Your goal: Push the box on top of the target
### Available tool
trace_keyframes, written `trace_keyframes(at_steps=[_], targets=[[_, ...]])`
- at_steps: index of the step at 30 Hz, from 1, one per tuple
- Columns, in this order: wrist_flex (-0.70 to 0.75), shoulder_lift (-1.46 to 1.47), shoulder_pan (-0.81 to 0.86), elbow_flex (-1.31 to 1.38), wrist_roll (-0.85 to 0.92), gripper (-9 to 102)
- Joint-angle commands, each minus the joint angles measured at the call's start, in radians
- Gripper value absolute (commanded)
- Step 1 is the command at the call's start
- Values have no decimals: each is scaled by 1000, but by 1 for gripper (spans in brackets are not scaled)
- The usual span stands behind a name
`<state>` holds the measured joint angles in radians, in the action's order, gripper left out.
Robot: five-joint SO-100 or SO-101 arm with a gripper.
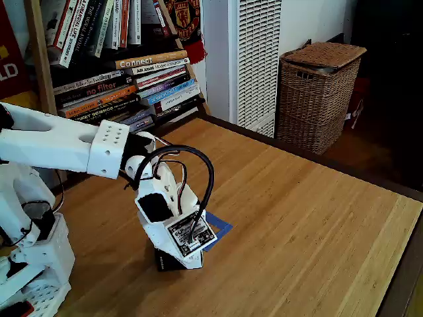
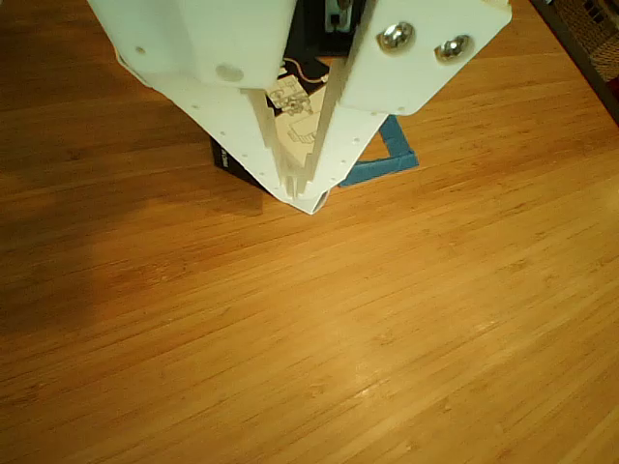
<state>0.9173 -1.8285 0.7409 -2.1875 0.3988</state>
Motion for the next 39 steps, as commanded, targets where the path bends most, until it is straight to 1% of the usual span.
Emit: trace_keyframes(at_steps=[1, 26, 39], targets=[[6, -2, 11, 21, 8, 0], [-20, 64, 9, 3, 9, 0], [-26, 84, -49, -2, -34, 0]])
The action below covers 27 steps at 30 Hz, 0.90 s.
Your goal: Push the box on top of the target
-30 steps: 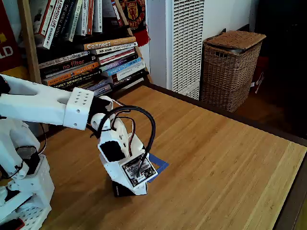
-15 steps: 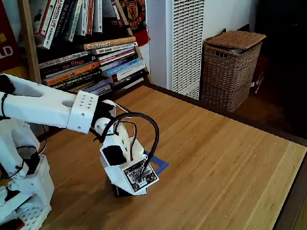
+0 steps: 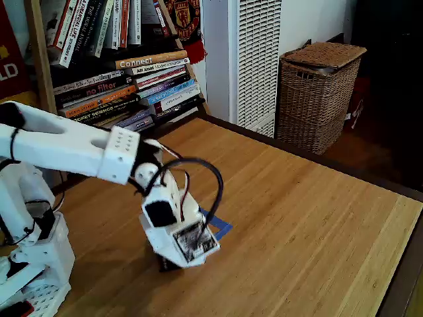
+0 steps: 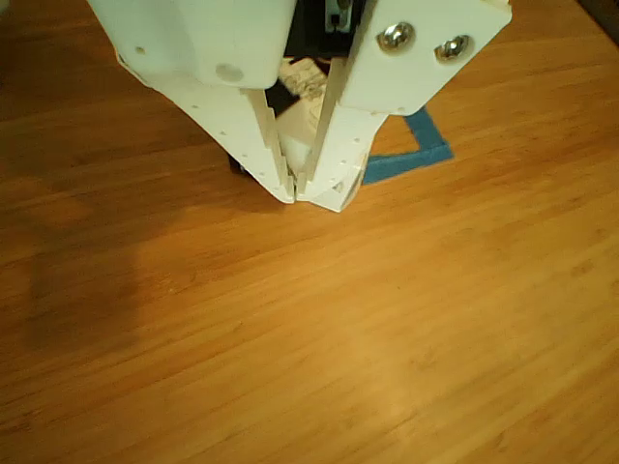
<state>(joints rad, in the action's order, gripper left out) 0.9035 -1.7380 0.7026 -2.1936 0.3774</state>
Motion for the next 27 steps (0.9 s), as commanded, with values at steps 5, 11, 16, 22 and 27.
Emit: trace_keyframes(at_steps=[5, 11, 16, 22, 27], targets=[[-3, -8, -40, 12, -37, 0], [0, -18, -61, 15, -52, 0], [3, -32, -66, 15, -52, 0], [-11, -63, -55, 44, -38, 0], [-34, -57, -17, 81, 5, 0]])
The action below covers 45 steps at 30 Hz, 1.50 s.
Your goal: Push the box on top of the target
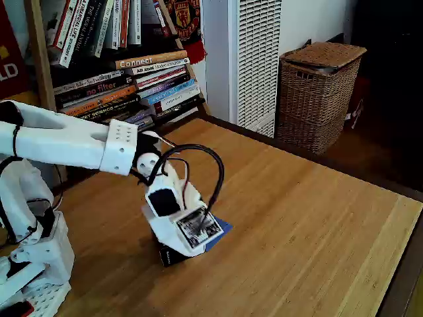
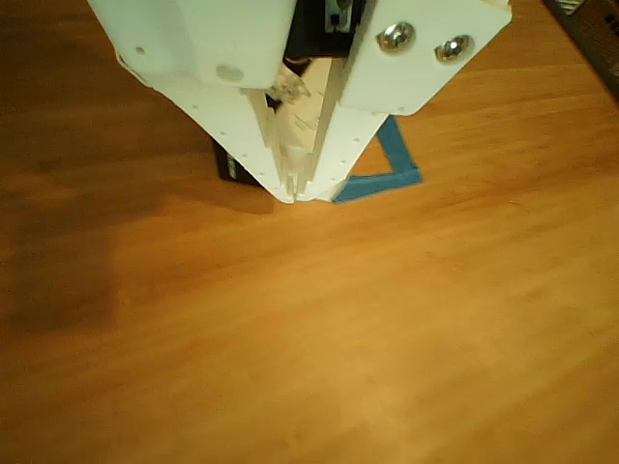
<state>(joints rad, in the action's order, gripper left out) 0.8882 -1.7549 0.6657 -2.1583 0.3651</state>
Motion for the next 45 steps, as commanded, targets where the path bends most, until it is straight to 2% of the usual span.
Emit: trace_keyframes(at_steps=[1, 16, 38, 45], targets=[[-26, -34, 25, 52, 23, 0], [-28, 75, -46, 121, -17, 0], [-6, 23, -117, 81, -43, 0], [-2, 18, -109, 140, -31, 0]])
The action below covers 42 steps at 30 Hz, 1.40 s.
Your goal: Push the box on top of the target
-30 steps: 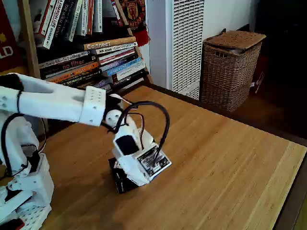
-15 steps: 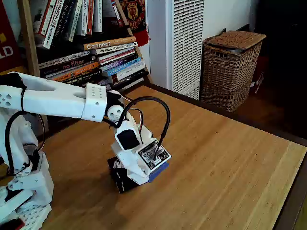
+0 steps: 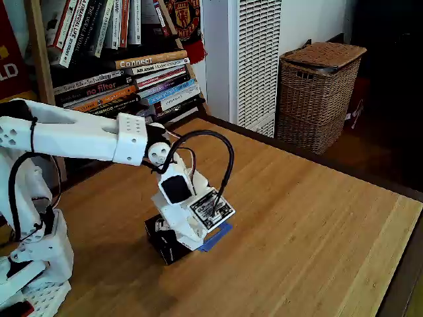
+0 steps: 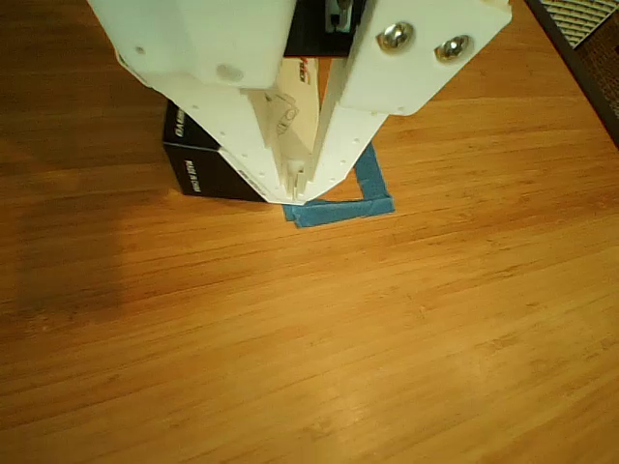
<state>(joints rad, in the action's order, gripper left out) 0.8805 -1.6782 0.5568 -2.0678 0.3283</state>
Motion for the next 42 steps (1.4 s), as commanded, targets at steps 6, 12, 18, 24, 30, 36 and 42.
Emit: trace_keyframes(at_steps=[6, 12, 18, 24, 30, 36, 42], targets=[[57, -77, 17, 118, 46, 0], [77, -129, 17, 117, 141, 0], [87, -227, 12, 51, 301, 0], [35, -334, -12, -57, 437, 0], [3, -431, -58, -140, 660, 0], [75, -453, -71, -152, 805, 0], [126, -440, -100, -164, 900, 0]])
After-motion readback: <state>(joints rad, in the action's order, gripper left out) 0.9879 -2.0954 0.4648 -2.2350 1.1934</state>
